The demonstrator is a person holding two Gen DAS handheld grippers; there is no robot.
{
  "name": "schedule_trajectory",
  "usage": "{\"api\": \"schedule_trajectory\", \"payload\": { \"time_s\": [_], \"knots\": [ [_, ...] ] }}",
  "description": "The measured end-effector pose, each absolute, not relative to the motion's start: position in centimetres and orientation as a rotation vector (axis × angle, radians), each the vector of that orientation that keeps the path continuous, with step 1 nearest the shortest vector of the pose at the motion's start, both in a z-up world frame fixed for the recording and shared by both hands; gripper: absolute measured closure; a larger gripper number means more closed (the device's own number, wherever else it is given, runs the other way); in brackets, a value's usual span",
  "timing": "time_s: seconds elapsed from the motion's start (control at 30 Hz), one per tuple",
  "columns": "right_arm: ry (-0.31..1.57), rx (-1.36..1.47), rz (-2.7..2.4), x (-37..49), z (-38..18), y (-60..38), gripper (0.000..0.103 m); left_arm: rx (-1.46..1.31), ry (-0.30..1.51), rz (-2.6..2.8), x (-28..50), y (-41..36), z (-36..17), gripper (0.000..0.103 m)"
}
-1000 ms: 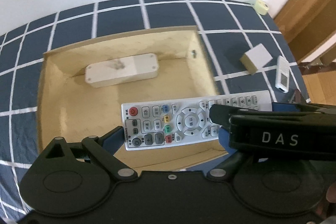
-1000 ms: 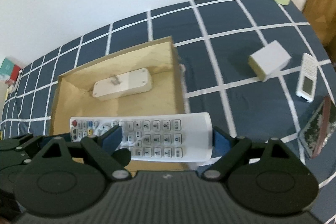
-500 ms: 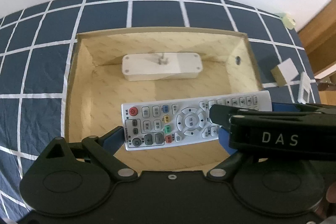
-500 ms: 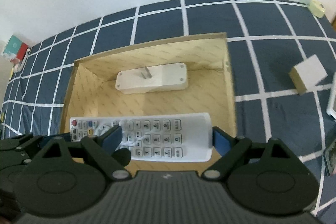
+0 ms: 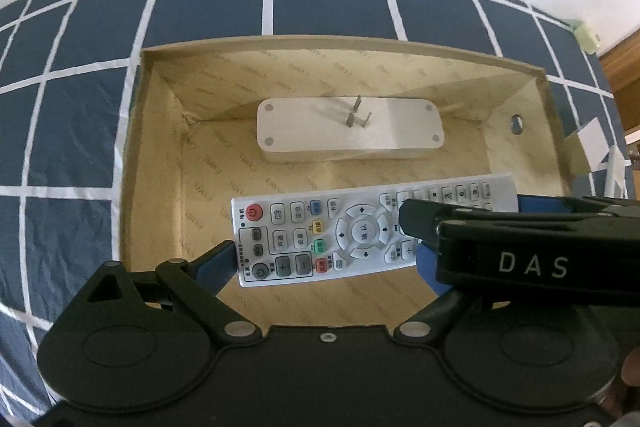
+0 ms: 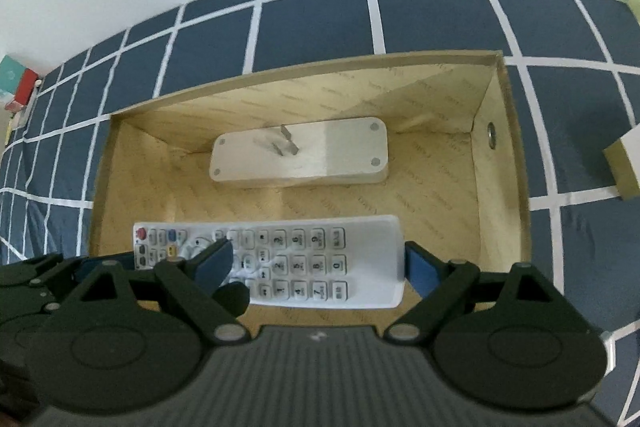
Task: Organize objects
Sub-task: 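Lower the TV remote into the box beside the power strip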
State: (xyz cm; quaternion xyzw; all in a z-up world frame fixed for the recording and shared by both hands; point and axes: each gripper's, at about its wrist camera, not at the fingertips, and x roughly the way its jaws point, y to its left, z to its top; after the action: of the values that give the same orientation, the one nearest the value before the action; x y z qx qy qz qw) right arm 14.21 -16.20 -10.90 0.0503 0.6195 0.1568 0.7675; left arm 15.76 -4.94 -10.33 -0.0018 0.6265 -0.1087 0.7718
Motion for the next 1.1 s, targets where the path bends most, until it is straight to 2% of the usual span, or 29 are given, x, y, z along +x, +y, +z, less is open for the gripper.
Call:
{"api": "schedule_trajectory", "payload": {
  "time_s": [0.57,1.1],
  "knots": [
    [1.428,0.127,0.298,17.8,-16.2,-15.3,0.013,0.019,1.449,-0.271,20.2,-5.3,-15.5,0.009],
    [1.458,0.109,0.282,18.9,-18.0,-14.9,0.013,-0.002,1.483,-0.281,21.3,-4.8,-17.6,0.009]
  ]
}}
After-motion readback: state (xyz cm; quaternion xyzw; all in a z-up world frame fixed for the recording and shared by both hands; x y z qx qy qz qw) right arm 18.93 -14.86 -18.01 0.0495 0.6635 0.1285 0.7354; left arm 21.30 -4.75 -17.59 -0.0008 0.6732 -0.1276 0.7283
